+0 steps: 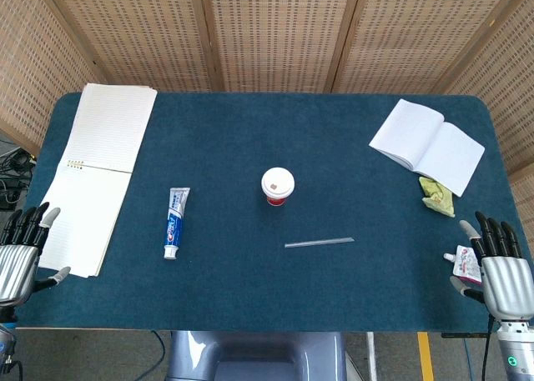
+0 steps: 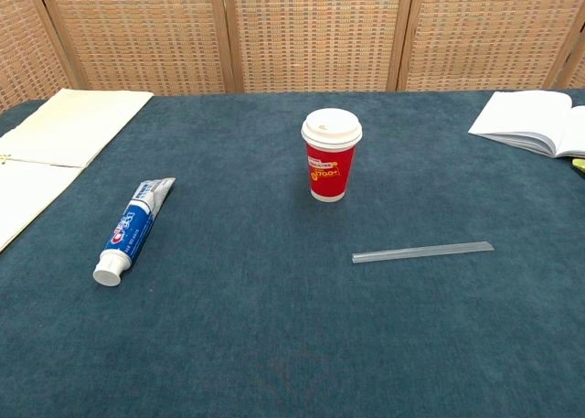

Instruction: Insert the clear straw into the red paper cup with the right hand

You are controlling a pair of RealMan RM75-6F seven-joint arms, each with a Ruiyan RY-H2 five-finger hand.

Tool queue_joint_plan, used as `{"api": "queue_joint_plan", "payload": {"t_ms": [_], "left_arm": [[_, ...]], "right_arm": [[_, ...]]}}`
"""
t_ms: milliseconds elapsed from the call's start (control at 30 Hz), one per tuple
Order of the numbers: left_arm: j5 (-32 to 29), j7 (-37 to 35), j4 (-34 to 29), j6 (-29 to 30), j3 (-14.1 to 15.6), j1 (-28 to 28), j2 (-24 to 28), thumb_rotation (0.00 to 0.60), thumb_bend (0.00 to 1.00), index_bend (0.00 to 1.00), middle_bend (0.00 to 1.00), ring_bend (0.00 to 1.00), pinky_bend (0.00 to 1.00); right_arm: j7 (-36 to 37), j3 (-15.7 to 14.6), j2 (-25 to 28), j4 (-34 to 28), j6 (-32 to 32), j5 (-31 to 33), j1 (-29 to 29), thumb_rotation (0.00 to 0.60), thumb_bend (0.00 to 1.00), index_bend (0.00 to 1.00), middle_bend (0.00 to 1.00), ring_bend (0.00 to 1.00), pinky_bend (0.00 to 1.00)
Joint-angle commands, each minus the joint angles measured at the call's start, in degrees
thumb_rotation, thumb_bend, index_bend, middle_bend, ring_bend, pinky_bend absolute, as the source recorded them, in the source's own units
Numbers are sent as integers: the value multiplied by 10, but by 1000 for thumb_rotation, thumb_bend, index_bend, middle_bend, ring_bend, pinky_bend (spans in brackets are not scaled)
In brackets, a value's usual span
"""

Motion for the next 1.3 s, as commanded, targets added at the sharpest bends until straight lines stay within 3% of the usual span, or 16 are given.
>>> {"api": "queue_joint_plan", "payload": {"t_ms": [33, 900, 1167, 1300], "left_arm": [[2, 0, 0, 1, 1, 0, 1, 600, 130, 0, 0, 0, 0], [-4, -6, 1, -5, 0, 0, 5, 600, 130, 0, 0, 0, 0], [-13, -8, 5, -13, -5, -4, 3, 600, 130, 0, 0, 0, 0], [-19, -18, 11, -21, -6, -7, 2, 600, 131, 0, 0, 0, 0]], "right_arm": [[-1, 0, 0, -1, 0, 0, 0, 600, 150, 140, 0, 0, 0], [1, 7, -10, -12, -6, 2, 8, 600, 150, 230, 0, 0, 0], [-59, 31, -44, -53, -79, 7, 73, 600, 148, 362, 4, 0, 0], [-126, 61, -104, -75, -150, 44, 136, 600, 149, 411, 38, 0, 0]]}}
